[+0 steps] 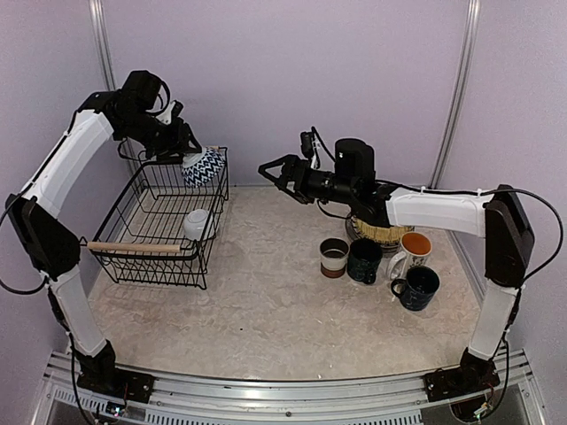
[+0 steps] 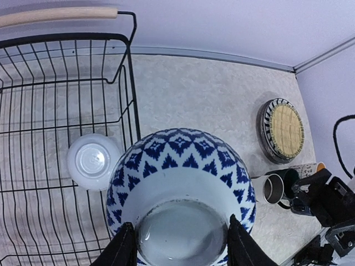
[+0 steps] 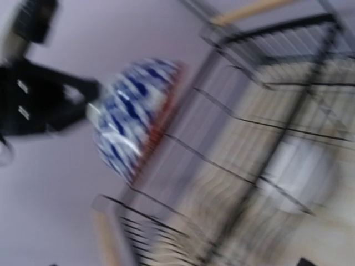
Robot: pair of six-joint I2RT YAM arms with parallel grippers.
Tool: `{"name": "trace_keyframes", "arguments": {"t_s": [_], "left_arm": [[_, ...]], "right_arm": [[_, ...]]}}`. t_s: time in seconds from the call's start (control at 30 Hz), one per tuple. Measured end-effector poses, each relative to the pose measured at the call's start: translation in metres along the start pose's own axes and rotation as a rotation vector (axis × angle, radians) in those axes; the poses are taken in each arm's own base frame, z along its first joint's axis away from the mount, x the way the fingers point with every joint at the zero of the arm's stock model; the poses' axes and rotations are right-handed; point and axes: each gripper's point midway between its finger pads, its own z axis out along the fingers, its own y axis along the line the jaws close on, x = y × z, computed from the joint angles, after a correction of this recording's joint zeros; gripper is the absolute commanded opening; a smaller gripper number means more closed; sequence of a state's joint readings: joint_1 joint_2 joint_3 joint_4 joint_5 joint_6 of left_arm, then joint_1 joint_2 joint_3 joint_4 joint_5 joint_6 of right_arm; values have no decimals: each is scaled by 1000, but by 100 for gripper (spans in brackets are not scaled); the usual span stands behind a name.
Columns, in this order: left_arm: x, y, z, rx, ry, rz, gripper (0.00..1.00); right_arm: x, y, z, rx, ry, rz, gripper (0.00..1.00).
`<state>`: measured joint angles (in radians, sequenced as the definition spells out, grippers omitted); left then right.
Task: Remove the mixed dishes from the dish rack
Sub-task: Pass from the left arm to the right
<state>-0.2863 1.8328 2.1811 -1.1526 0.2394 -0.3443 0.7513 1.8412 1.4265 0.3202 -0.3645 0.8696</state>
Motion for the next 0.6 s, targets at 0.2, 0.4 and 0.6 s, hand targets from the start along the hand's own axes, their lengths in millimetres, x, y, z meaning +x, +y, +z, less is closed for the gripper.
{"name": "trace_keyframes", "arguments": {"t_s": [0.2,0.4,0.6], "left_arm": [[12,-41,7,96,14,54,26],[27,-69,6,169,15,102,25],[32,-93,-6,247,-28,144,24]], "right_arm": [[-7,11,15,-256,-33,186,91],[-1,14,20,-398,-20,342,90],[-13,38,9,-509,-37,377,87]]}}
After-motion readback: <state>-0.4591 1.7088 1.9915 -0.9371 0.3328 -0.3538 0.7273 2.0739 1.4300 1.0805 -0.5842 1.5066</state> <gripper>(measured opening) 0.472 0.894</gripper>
